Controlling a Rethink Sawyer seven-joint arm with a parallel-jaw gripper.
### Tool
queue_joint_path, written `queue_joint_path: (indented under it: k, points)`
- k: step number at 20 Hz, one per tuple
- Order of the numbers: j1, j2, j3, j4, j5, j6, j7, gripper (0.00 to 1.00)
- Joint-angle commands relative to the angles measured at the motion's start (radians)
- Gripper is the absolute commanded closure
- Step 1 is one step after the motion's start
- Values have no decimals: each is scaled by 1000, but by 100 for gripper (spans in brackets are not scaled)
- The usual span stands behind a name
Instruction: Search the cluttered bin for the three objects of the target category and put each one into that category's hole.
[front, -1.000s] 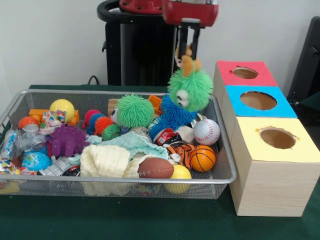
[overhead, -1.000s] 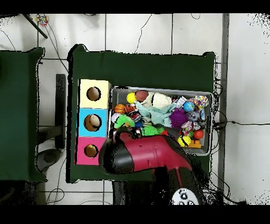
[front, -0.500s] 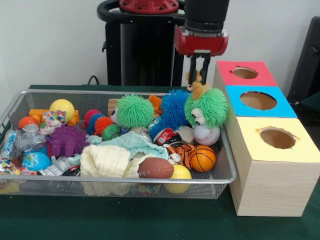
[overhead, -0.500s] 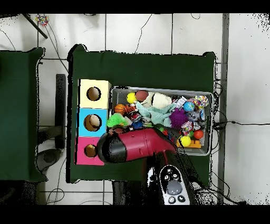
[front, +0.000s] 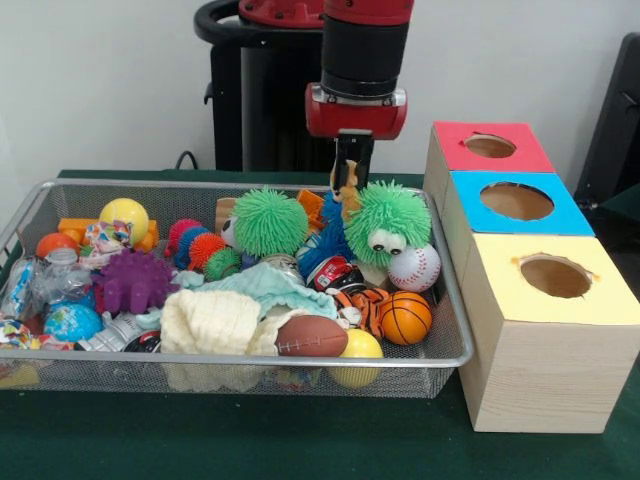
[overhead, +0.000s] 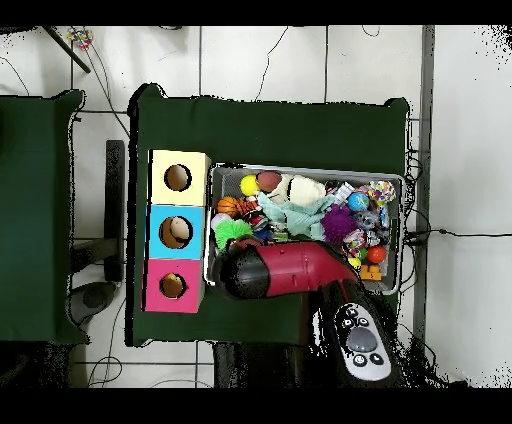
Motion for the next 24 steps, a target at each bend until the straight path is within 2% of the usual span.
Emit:
queue_joint_path:
  k: [1, 4, 9, 13, 16, 20, 21, 24]
  points:
    - [-18, -57, 3, -49, 53, 75, 91, 100]
    - [-12, -53, -11, -63, 38, 67, 88, 100]
    - [59, -89, -117, -146, -63, 123, 63, 100]
    - [50, -51, -101, -179, -59, 115, 18, 100]
    - [50, 0, -99, -211, -72, 67, 25, 100]
    - [37, 28, -90, -221, -57, 41, 33, 100]
    - [45, 31, -110, -217, -50, 15, 68, 0]
    - [-21, 20, -41, -178, -10, 33, 11, 0]
